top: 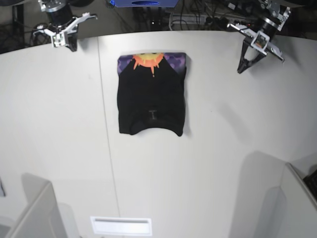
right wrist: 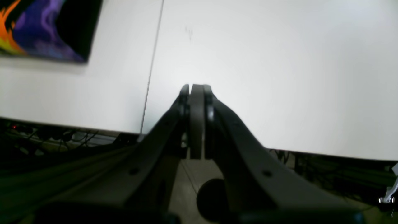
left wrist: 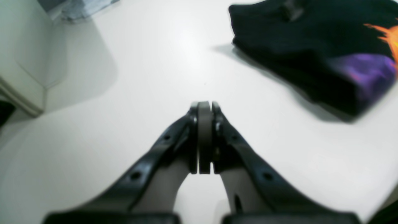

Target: Fold the T-shirt properly

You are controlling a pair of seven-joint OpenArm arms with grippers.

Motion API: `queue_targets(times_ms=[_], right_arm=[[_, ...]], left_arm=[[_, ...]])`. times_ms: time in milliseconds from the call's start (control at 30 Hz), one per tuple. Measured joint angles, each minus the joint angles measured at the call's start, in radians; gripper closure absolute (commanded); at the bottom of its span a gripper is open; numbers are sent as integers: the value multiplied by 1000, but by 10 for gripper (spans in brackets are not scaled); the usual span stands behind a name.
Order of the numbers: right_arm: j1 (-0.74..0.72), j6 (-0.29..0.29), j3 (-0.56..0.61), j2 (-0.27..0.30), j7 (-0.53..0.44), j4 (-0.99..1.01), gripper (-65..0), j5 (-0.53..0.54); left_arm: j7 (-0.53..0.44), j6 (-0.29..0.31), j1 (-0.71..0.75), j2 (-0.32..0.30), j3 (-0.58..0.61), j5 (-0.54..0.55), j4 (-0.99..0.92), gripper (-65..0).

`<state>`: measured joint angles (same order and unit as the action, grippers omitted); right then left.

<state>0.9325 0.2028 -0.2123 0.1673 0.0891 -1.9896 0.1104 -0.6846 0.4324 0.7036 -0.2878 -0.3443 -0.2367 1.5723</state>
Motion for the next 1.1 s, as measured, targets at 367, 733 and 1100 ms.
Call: queue_targets(times_ms=[367,733,1100], right_arm=[[227,5,9,30,-62,0,0,-67],[221,-10,233,119,139,164,0,-72],[-128,-4,412,48,149,689,0,-65]], left_arm=[[-412,-271,246,5,0,-85,-251,0],[-449,-273,300,94,14,-81,-623,0],[-451,-269,9,105,131,-97,-1222,0]])
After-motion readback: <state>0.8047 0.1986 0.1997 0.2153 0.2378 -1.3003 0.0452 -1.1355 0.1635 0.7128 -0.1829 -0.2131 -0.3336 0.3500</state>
